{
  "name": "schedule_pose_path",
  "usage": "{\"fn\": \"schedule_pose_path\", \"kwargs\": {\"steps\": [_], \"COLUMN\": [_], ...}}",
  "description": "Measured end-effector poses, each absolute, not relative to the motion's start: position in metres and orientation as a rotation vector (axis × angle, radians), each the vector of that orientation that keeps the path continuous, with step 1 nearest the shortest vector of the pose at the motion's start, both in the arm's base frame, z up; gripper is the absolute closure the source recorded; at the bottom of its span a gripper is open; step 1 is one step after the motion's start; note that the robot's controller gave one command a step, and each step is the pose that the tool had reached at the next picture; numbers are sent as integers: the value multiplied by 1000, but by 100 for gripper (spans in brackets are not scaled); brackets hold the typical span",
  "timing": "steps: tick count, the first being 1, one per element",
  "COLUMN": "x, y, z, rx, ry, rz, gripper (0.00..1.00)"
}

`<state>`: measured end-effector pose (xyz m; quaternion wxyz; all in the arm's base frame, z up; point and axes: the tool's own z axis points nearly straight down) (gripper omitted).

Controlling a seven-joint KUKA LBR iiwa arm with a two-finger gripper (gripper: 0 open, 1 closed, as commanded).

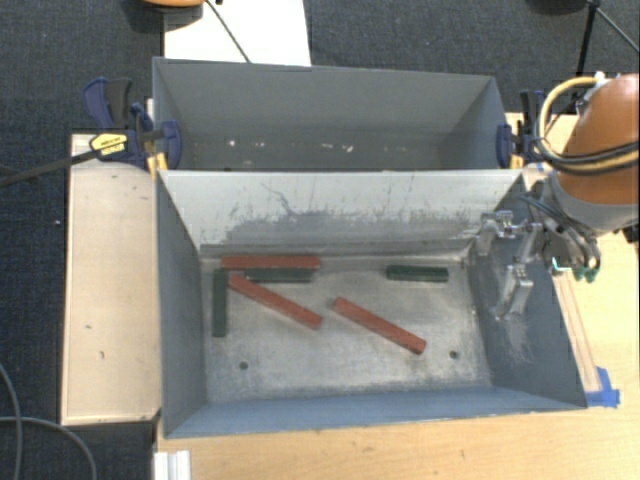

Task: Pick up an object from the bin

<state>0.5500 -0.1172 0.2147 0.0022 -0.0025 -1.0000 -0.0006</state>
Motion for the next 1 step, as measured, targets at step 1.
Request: {"fn": "schedule_pose_path", "kwargs": {"steps": [1], "x": [552], "y": [-117], "z": [219], "rx": [-3], "ry": [-3145], "rz": [1], "gripper": [0]}}
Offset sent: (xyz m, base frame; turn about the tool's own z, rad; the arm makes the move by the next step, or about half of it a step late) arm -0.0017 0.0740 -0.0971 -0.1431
